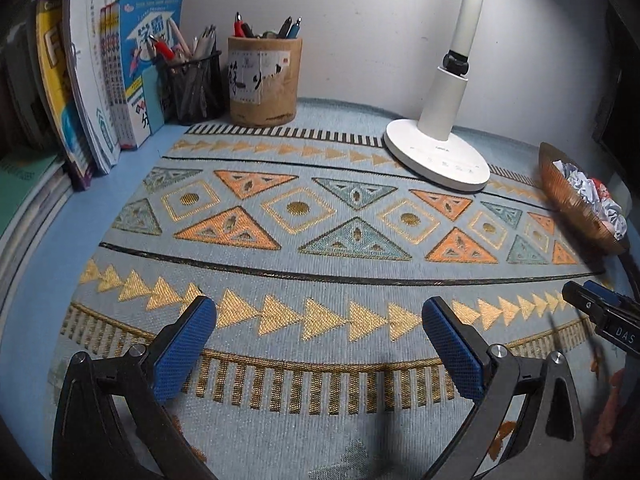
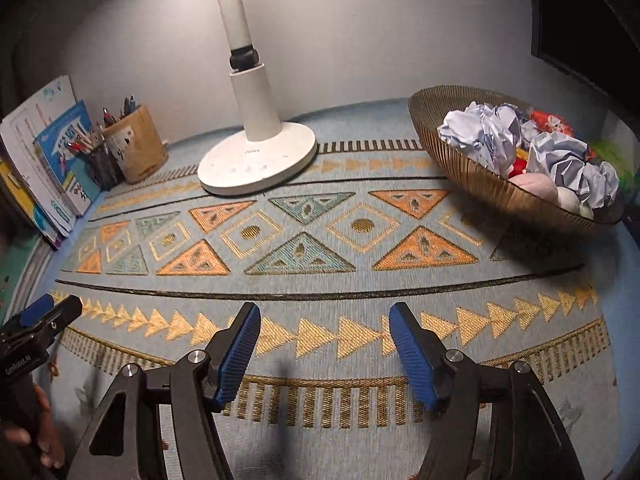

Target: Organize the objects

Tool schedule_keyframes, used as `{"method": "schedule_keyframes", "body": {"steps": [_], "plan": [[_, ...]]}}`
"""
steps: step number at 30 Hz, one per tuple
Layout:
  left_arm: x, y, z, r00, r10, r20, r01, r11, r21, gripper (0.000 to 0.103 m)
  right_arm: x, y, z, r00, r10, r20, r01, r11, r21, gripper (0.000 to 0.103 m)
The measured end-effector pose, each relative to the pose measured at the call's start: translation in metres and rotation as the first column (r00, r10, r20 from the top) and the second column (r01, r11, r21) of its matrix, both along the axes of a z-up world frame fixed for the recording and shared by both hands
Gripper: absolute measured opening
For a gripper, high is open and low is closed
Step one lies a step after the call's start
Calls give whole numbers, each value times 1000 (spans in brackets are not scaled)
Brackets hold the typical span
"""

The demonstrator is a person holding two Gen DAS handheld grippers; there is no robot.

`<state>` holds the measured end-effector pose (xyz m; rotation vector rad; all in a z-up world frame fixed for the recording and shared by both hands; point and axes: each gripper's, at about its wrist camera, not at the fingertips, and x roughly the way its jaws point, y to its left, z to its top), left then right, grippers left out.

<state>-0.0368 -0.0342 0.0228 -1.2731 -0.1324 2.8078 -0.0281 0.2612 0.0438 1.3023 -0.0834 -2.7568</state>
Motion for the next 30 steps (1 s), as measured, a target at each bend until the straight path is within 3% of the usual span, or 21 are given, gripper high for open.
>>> {"method": "schedule_keyframes", "body": {"steps": [6,7,8,9,14,30], "plan": [[-10,0,-19,996,33,85,-32,999,-14,102,-6,2,-25,997,-39,62,36,998,44,72],[-10,3,-20,995,36,90,-33,999,-32,102,-5,1,-23,998,-40,50,38,998,51,77],[-11,6,-21,995,37,95,-31,998,-59,102,-5,0,-23,998,-43,42,41,997,60,92],[-13,10,-22,994,38,104,-28,995,-92,102,-5,0,-23,998,-45,42,42,997,65,99],[-11,12,-22,994,37,107,-26,994,-102,103,-14,-1,-30,994,-58,96,49,995,90,101],[-12,12,-21,994,37,107,-26,994,-103,103,-17,-3,-30,993,-57,101,46,994,101,103]]}}
